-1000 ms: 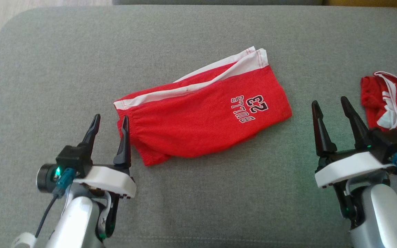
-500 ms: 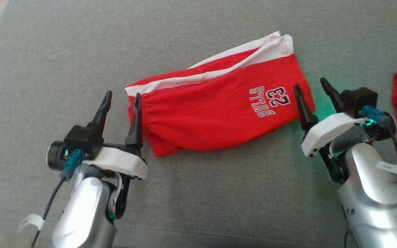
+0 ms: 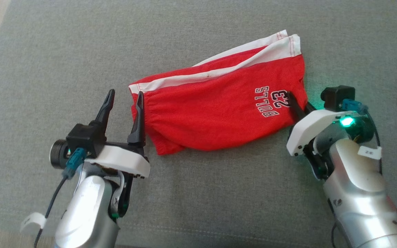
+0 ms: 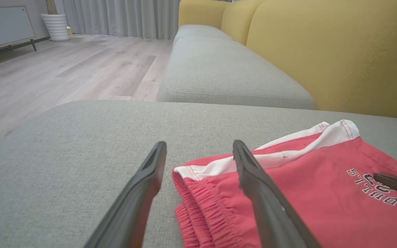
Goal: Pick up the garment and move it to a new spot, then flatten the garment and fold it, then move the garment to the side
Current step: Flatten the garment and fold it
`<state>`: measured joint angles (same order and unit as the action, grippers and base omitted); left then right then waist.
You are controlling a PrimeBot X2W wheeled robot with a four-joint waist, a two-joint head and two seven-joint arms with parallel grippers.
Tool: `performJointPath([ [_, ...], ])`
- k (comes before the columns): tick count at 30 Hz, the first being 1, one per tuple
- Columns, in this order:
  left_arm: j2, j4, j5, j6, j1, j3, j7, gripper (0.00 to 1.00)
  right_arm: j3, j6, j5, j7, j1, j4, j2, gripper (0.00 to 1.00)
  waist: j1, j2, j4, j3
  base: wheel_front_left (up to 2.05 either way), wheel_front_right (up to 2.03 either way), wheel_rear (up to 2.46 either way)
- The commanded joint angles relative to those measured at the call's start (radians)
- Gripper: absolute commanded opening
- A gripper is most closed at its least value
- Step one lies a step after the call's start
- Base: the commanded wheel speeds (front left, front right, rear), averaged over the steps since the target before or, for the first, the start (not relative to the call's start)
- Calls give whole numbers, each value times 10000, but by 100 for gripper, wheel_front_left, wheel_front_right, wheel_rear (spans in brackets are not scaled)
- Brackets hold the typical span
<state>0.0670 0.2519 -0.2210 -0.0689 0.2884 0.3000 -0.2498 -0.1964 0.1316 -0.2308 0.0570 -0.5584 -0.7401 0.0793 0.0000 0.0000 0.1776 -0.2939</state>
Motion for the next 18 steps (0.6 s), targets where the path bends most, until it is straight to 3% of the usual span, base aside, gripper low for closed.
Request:
performJointPath([
  [1, 113, -347, 124, 37, 247, -427, -120, 100, -280, -9, -141, -125, 232, 107, -222, 0, 0, 0, -68, 73, 0, 0, 0],
  [11, 181, -454, 186, 12, -293, -666, -120, 100, 209, -9, -689, -1169, 2053, 1393, -261, 0, 0, 0, -520, 581, 0, 0, 0],
  [18, 258, -500, 148, -26, -589, -801, -120, 100, 979, -9, -933, -1245, 3386, 2419, -283, 0, 0, 0, -737, 741, 0, 0, 0],
])
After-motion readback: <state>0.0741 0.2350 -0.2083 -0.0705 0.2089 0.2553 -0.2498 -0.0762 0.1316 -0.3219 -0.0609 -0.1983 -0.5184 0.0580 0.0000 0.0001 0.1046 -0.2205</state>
